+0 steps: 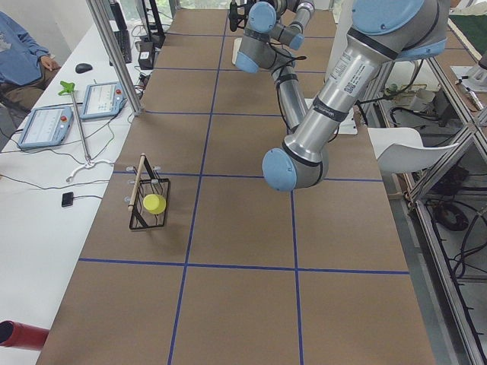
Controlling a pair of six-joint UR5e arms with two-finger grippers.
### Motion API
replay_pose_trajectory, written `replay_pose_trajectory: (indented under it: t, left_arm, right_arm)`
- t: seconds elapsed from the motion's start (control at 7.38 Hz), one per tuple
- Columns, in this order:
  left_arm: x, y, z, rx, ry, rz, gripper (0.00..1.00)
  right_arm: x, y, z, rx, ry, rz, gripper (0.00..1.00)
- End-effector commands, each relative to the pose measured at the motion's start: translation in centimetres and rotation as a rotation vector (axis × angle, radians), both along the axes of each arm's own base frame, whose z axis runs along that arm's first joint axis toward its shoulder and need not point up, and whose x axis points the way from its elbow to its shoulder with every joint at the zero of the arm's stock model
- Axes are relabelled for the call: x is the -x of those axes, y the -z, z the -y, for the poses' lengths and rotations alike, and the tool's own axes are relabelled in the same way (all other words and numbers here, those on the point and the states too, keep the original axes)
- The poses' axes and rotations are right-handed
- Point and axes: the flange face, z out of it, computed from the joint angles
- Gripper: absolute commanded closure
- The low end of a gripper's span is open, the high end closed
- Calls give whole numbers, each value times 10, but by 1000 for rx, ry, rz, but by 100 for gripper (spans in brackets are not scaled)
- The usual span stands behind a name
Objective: Left arm grabs green cup and hands to right arm on tray
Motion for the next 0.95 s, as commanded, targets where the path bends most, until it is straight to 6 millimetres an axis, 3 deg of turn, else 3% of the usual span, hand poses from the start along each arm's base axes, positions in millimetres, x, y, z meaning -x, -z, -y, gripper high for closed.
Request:
replay_pose_trajectory:
  t: [0.0,0.54,0.81]
  left_arm:
    - [-2,6,1,-14,10,-7,0]
    - [1,5,9,-60,50,12,0]
    - [7,2,15,-56,68,19,0]
  right_arm:
    - [0,0,0,4,4,3,100]
    - [-5,-4,1,6,3,0,100]
    - [-8,-6,21,57,-40,-104,100]
